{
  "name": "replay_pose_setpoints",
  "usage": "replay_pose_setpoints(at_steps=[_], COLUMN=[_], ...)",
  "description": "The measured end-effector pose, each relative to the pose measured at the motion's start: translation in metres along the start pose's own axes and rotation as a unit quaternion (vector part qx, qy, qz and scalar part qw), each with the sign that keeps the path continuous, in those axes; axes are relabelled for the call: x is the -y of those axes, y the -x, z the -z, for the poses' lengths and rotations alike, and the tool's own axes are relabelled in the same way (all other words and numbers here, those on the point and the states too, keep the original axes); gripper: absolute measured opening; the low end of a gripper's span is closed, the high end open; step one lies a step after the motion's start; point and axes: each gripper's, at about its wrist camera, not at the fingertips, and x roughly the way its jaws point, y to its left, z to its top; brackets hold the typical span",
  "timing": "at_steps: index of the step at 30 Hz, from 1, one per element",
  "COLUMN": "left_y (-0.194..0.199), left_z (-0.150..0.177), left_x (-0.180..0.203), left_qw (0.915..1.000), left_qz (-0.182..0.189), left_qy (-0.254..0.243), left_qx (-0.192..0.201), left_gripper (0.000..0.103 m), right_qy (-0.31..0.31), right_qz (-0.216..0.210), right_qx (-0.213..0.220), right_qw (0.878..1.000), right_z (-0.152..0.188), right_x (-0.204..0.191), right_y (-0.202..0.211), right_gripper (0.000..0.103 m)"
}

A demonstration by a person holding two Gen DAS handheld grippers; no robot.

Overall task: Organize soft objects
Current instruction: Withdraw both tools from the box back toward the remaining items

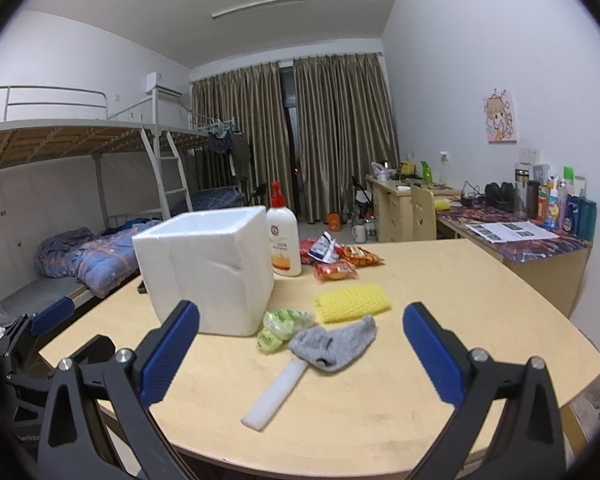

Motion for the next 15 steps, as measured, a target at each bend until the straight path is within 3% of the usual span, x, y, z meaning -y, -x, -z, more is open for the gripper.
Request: replay_pose_setpoints(at_steps=[15], left_y=[-0.038], left_z=[0.016], left_x=[0.025], left_qw=[0.9959], left_qz=[0.057], left_qy=[-0.022], left_qx=[-0.066], left_gripper=[0.103], right_qy=[-0.009], right_qz=[0.02], right_qx=[-0.062], right_qw=[0.998], right_z=[0.02], right_x=[0.024], right_y=[-0.023], right_gripper=[0.103])
